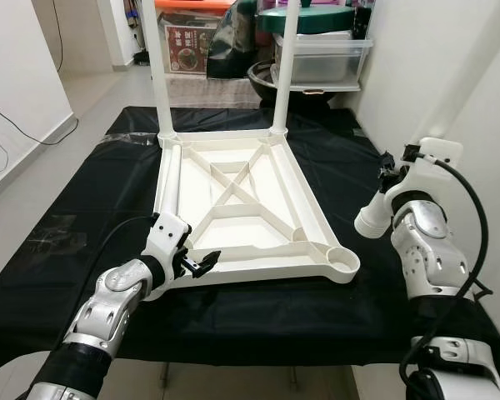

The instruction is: Building children table

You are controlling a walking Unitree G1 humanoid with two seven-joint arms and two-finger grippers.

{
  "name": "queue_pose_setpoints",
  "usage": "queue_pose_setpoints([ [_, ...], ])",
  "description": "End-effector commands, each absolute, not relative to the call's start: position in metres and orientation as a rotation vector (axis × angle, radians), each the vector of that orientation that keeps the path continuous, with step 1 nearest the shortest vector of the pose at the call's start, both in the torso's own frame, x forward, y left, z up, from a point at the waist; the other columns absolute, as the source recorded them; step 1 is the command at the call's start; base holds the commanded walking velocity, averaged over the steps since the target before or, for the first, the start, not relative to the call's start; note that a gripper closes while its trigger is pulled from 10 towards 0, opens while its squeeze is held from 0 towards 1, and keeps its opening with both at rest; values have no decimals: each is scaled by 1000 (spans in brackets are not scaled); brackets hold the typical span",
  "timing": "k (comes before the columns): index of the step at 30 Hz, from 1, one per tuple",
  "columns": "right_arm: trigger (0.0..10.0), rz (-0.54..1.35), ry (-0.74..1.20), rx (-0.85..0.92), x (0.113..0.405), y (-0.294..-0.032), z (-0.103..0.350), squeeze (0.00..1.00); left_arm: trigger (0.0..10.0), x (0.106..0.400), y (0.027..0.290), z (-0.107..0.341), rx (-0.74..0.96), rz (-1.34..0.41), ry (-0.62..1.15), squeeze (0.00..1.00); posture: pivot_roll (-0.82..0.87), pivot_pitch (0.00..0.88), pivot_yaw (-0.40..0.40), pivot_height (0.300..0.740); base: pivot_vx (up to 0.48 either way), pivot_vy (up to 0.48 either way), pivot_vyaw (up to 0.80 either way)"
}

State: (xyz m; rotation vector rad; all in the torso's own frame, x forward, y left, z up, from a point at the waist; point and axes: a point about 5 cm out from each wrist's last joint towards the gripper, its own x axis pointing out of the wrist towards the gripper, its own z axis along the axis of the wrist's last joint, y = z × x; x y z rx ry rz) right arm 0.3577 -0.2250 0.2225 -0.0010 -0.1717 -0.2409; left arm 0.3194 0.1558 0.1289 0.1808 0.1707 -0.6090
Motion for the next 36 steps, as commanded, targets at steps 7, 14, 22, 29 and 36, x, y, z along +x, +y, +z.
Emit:
queue_pose_setpoints([
  [7,0,-8,-215,-293,350,-178,178,0,10000,320,158,133,180,-585,150,0,105,0,-58,740,0,0,0],
  [14,0,80,-219,-381,345,-160,156,0,10000,322,158,136,180,-574,135,0,116,0,-63,740,0,0,0],
  [22,0,106,-210,-331,347,-152,148,0,10000,323,159,137,170,-562,129,0,119,0,-65,740,0,0,0],
  [29,0,112,-68,199,349,-135,139,0,10000,323,158,140,141,-556,118,0,118,0,-67,740,0,0,0],
  [36,0,144,-101,157,349,-125,146,0,10000,325,158,141,140,-543,107,0,114,0,-71,740,0,0,0],
])
